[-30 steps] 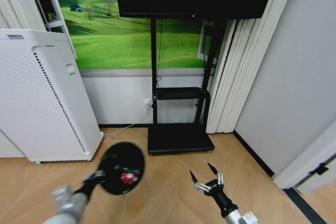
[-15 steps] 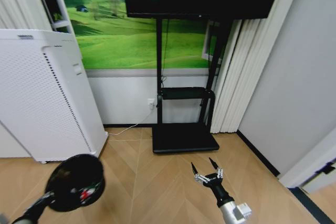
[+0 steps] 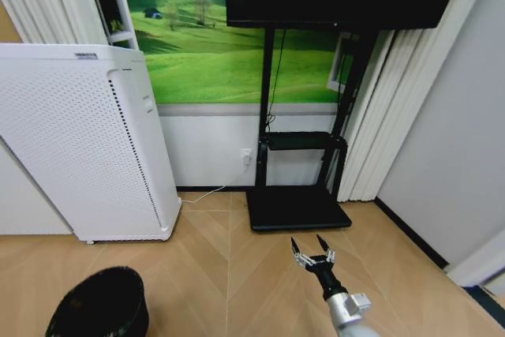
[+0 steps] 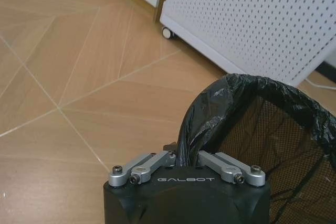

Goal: Pick up the trash bin and place the garbage on the floor into it.

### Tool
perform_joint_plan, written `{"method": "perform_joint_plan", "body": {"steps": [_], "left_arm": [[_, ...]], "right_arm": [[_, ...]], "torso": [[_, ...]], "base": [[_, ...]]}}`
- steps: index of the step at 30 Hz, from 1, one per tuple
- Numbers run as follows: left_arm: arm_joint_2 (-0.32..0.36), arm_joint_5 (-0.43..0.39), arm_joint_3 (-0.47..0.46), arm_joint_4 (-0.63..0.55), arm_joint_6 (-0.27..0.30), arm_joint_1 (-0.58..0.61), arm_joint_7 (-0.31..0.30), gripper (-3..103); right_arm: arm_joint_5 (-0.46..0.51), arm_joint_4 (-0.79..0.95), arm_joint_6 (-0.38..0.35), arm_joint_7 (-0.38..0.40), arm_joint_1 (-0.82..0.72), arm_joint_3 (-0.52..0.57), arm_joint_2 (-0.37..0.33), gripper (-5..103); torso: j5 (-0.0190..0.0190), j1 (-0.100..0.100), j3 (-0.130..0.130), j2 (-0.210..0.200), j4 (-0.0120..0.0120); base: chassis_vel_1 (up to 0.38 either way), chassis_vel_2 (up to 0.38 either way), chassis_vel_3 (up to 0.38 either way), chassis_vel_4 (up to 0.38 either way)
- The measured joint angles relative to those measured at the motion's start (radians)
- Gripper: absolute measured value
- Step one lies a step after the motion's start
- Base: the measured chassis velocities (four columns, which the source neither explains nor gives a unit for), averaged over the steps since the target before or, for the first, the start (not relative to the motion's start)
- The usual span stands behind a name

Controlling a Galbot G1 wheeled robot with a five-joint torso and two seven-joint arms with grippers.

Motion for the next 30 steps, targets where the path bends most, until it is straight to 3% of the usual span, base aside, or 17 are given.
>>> {"method": "perform_joint_plan", "body": {"steps": [3, 9, 17, 30], "left_arm": [[0.003, 0.047, 0.021, 0.018, -0.029, 0.024, 0.014, 3], [0.015, 0.057, 0.013, 0.035, -0.037, 0.035, 0.024, 3], [-0.008, 0.131, 0.037, 0.091, -0.060, 0.035, 0.050, 3], [-0.001, 0.155, 0.062, 0.137, -0.046, -0.014, 0.073, 3]], "right_arm": [[0.003, -0.019, -0.014, -0.006, 0.006, 0.011, -0.005, 100], [0.013, -0.042, -0.020, -0.006, 0.020, 0.012, -0.006, 100], [0.024, -0.067, -0.017, -0.027, 0.029, 0.003, -0.015, 100], [0.021, -0.082, -0.004, -0.030, 0.025, 0.002, -0.034, 100]], "torso": [[-0.0004, 0.000, 0.000, 0.000, -0.0002], [-0.0008, 0.000, 0.000, 0.000, 0.0000], [-0.0004, 0.000, 0.000, 0.000, 0.0001], [-0.0003, 0.000, 0.000, 0.000, -0.0001]], "base": [[-0.055, -0.033, 0.059, 0.024], [-0.008, -0.009, 0.007, 0.002], [0.000, 0.000, 0.000, 0.000], [0.000, 0.000, 0.000, 0.000]]}}
